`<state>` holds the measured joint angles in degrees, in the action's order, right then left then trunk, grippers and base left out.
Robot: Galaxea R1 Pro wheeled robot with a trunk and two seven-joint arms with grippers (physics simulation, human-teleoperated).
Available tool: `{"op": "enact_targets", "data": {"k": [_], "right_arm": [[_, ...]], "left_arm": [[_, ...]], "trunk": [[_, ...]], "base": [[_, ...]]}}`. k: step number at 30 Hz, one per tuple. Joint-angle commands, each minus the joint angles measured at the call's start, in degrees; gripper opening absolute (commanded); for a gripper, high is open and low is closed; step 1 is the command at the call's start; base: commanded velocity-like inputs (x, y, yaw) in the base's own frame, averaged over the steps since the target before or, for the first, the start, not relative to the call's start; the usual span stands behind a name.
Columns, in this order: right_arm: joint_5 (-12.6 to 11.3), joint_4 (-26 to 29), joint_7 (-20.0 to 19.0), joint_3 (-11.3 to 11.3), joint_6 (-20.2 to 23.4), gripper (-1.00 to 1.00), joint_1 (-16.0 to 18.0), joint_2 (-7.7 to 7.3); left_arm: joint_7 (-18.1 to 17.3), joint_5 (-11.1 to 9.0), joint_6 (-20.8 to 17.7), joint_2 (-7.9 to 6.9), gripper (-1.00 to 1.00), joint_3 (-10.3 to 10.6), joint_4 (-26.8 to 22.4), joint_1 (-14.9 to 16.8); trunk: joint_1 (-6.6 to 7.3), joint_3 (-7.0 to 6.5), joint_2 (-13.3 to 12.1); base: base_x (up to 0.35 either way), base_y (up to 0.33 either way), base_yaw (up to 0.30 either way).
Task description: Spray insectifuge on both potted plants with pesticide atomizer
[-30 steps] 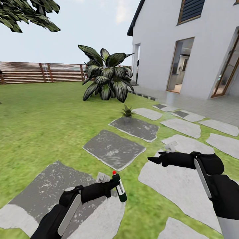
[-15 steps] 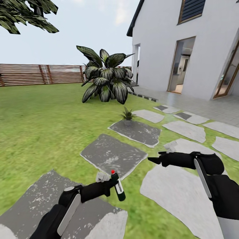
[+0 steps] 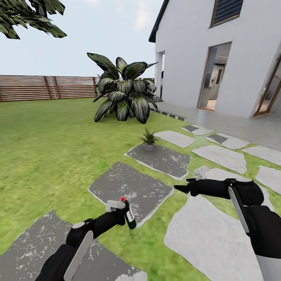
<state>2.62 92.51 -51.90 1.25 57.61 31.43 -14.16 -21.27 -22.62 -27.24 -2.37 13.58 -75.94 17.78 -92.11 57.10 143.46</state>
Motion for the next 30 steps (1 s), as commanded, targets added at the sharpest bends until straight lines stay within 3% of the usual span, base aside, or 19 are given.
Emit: {"op": "enact_targets", "data": {"k": [1,5,7,11,14,30], "right_arm": [[0.3,0.0,-0.4,0.1,0.3,1.0,0.0,0.01],[0.3,0.0,-0.4,0.1,0.3,1.0,0.0,0.01],[0.3,0.0,-0.4,0.0,0.3,1.0,0.0,0.01],[0.3,0.0,-0.4,0.0,0.3,1.0,0.0,0.01],[0.3,0.0,-0.4,0.1,0.3,1.0,0.0,-0.05],[0.3,0.0,-0.4,0.1,0.3,1.0,0.0,-0.1]], "left_arm": [[0.2,-0.5,-0.4,-0.03,-1.0,0.0,-0.1,0.0],[1.0,-0.5,0.0,-0.01,-1.0,0.0,-1.7,-0.8],[1.2,-0.5,2.1,-0.11,-1.0,-0.2,-5.3,-3.0],[2.1,-0.7,5.6,-0.23,-1.0,-3.1,-12.2,-7.5],[2.4,-0.8,6.6,-0.14,-1.0,-4.2,-14.8,-9.1],[1.9,-0.8,7.1,0.02,-1.0,-4.8,-16.2,-10.2]], "trunk": [[-0.02,0.06,0.0],[-0.02,0.06,0.0],[-0.02,0.06,0.0],[-0.02,0.06,0.0],[-0.02,0.06,0.0],[-0.02,0.06,0.0]], "base": [[0.333,-0.077,0.0],[0.333,-0.078,0.0],[0.333,-0.078,0.0],[0.333,-0.08,0.0],[0.333,-0.081,0.0],[0.333,-0.081,0.0]]}}
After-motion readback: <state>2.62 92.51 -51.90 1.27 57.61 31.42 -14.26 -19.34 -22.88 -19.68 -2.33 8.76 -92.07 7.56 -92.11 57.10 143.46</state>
